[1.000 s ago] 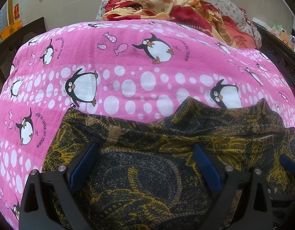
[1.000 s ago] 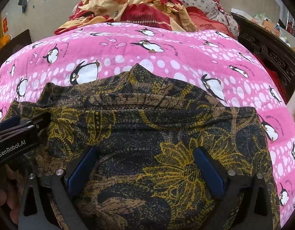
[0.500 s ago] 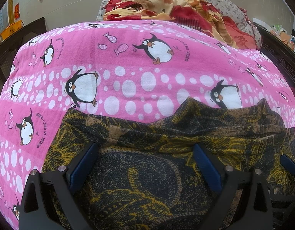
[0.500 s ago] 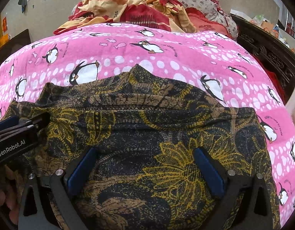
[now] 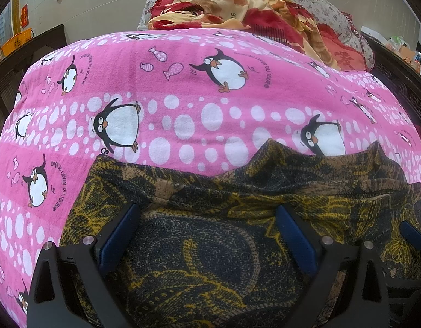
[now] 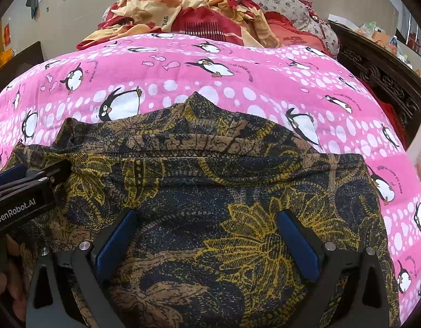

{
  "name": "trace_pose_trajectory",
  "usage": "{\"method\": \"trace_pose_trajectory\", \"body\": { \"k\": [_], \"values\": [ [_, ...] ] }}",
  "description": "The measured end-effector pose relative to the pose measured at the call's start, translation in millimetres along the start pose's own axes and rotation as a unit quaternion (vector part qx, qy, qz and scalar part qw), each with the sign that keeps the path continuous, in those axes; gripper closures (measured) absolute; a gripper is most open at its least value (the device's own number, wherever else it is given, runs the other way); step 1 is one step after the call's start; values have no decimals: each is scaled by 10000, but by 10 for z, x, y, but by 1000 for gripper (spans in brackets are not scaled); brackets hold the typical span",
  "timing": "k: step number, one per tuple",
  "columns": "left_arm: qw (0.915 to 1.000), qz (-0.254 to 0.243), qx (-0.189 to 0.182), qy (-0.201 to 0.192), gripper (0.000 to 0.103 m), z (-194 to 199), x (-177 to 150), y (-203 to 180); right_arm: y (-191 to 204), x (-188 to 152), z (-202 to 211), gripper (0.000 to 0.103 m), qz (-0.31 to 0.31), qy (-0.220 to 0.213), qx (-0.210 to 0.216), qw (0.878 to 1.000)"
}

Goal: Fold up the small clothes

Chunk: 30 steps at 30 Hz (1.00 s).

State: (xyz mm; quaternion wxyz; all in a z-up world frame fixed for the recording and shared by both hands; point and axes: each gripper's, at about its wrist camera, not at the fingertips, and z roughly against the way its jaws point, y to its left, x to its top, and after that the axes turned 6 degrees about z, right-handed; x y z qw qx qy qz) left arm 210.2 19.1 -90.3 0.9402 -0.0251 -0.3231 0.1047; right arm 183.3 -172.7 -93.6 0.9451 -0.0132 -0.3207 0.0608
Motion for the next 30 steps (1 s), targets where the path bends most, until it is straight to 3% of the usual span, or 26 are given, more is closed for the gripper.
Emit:
{"method": "trace_pose_trajectory", "body": {
  "k": [30],
  "values": [
    [9999, -26, 87, -57, 3, 12, 28, 5, 1, 2, 0, 0, 4, -6, -10, 10000]
  ]
}}
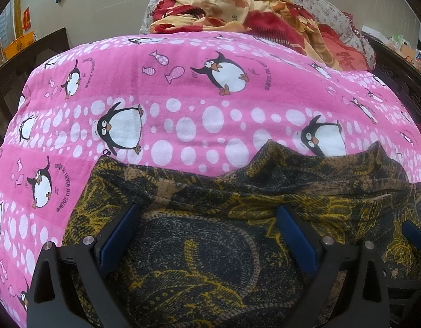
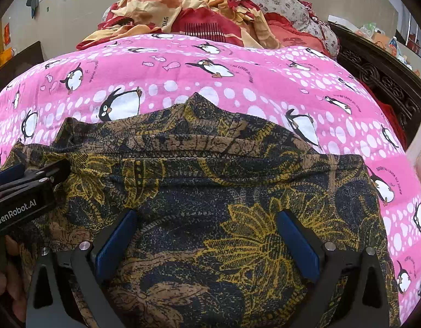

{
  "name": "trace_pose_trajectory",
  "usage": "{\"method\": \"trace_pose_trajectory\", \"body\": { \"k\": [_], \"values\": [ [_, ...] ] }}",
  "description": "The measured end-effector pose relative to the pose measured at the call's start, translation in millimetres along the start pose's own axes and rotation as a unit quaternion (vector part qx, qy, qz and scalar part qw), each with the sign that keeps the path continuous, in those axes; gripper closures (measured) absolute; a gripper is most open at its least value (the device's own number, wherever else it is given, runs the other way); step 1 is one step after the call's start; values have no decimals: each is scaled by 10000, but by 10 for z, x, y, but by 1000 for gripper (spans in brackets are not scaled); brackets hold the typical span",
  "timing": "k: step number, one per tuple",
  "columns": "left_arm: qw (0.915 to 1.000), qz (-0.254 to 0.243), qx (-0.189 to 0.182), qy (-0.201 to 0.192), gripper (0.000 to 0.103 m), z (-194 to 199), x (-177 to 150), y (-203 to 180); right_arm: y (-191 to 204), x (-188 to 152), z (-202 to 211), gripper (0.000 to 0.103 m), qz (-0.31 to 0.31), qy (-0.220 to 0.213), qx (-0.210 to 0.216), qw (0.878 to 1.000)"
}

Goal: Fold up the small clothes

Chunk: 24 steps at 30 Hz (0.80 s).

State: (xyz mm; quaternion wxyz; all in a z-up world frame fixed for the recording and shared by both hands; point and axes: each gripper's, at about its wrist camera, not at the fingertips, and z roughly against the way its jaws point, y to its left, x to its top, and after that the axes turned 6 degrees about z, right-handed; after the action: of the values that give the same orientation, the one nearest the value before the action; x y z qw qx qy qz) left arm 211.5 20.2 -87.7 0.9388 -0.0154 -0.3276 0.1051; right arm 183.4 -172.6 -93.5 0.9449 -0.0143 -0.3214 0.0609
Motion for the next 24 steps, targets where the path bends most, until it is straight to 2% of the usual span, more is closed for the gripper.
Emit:
{"method": "trace_pose_trajectory", "body": {
  "k": [15, 19, 21, 24],
  "values": [
    [10000, 0, 22, 14, 3, -1, 1, -9, -13, 11, -7, 0, -15, 9, 46, 10000],
    [9995, 29, -67, 309, 1, -28, 75, 41, -80, 94, -20, 0, -37, 235, 189, 9995],
    [9983, -1, -115, 576, 2, 103, 159, 97, -141, 144, 92, 0, -49, 391, 153, 9991],
    [9984, 211, -432, 309, 2, 642, 166, 365, -307, 112, 542, 0, -163, 43, 104, 9998]
  ]
}}
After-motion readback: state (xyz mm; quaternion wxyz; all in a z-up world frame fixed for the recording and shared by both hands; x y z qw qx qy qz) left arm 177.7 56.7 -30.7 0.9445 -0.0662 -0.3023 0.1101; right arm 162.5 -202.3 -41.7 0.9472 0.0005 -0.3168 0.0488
